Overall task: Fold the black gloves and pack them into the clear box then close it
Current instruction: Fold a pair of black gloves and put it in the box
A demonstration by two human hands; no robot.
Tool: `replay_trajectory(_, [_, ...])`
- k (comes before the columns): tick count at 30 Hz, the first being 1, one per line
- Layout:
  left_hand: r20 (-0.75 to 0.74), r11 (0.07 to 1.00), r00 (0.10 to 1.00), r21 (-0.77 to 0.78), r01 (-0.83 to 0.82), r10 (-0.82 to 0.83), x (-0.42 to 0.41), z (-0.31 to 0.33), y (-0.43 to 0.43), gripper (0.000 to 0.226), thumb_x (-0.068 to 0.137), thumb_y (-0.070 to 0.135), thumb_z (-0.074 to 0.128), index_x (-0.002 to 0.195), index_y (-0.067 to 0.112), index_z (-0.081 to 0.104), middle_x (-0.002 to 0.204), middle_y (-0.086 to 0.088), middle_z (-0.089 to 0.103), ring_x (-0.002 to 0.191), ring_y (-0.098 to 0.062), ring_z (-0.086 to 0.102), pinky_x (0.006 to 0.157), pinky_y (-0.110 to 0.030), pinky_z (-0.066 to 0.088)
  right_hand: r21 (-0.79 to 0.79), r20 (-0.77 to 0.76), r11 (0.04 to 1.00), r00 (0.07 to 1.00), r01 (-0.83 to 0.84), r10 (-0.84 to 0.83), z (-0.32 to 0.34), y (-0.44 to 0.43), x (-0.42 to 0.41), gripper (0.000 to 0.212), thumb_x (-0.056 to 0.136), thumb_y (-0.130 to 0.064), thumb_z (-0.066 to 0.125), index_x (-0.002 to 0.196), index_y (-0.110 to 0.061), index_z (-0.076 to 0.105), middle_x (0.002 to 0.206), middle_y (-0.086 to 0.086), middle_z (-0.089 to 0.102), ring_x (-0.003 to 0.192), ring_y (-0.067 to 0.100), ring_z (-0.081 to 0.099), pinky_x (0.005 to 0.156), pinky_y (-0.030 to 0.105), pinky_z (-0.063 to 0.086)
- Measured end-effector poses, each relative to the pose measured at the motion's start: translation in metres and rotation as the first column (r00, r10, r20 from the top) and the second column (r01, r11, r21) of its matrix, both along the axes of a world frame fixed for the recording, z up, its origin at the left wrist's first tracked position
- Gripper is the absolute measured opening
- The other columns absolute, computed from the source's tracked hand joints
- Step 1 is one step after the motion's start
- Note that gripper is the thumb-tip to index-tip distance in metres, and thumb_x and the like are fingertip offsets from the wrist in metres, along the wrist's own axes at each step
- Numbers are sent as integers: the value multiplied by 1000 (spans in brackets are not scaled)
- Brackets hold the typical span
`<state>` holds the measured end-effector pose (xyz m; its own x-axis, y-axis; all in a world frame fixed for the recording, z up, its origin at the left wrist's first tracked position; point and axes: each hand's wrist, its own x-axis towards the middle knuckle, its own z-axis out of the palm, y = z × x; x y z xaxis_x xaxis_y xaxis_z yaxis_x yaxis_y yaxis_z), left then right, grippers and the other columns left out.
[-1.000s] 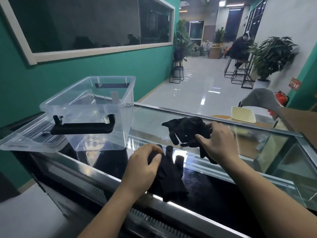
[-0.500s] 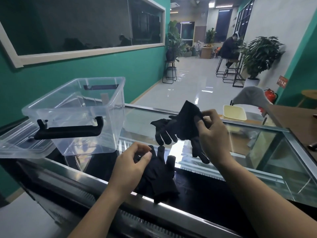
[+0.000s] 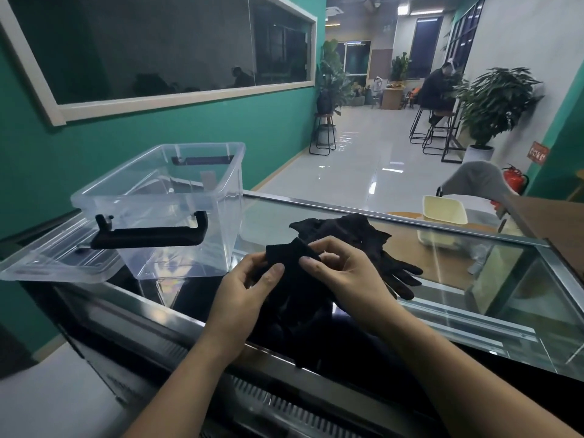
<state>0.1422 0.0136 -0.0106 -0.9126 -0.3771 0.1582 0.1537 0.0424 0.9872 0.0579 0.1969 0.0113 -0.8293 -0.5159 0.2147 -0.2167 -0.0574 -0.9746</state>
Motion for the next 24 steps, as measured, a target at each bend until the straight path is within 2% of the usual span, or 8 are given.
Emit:
replay_trajectory(5, [1,976,998,210,62,-64,-3,-3,-5,26,109,33,60,111,17,81,115,-14,81,113,-31,77,101,-46,57,61,-28,998,1000,-3,5,-1,0,-3,14,101,-28,73,106,-16,76,97,26,75,89,35,77,93,59,59])
replay_trajectory(7, [18,978,998,204,47,-52,-4,-4,-8,18,107,22,64,102,18,82,109,-15,81,106,-32,77,95,-44,58,73,-29,997,1000,-2,4,-1,0,-4,14,103,-31,71,103,-17,76,99,27,75,87,34,74,92,57,58])
replay_trajectory(10, [24,976,996,202,79,-85,-4,-6,-10,9,101,13,71,102,16,80,105,-16,80,99,-31,78,90,-45,61,111,-25,994,1000,-1,3,-2,-1,-5,20,105,-37,67,104,-20,77,102,19,80,104,47,74,101,66,55])
replay_trajectory(13, [7,975,998,215,52,-55,-3,-4,-10,6,99,11,72,97,16,76,91,-9,75,84,-22,76,76,-35,63,162,-150,982,986,94,-69,-1,-1,-5,19,105,-40,66,103,-25,78,96,5,81,98,33,77,95,59,59])
replay_trajectory(15, [-7,987,1000,162,23,-23,-2,-3,-10,6,99,14,74,97,19,74,90,-6,75,83,-22,76,75,-35,62,186,-316,956,935,225,-159,2,0,-3,14,105,-39,65,101,-31,76,96,-8,79,93,13,73,87,39,61])
replay_trajectory(18, [-34,999,999,28,-16,17,-2,0,-7,8,98,19,77,97,25,74,98,-8,79,97,-29,79,84,-41,63,110,-420,948,879,298,-227,8,1,5,10,104,-38,66,105,-31,73,100,-12,75,97,6,67,78,14,47])
replay_trajectory(21, [-136,997,989,-33,-63,58,-8,17,-2,14,94,20,82,93,32,74,100,-8,79,100,-28,78,92,-43,62,94,-325,971,929,220,-179,8,2,9,19,95,-45,75,111,-35,70,102,-11,73,95,9,67,78,14,50])
replay_trajectory(24, [-224,986,973,-140,-92,59,-17,45,3,19,93,19,83,91,36,76,94,0,79,94,-24,76,91,-41,62,165,-280,970,951,179,-128,3,5,4,32,90,-46,81,119,-40,68,107,-10,74,98,11,68,86,27,55])
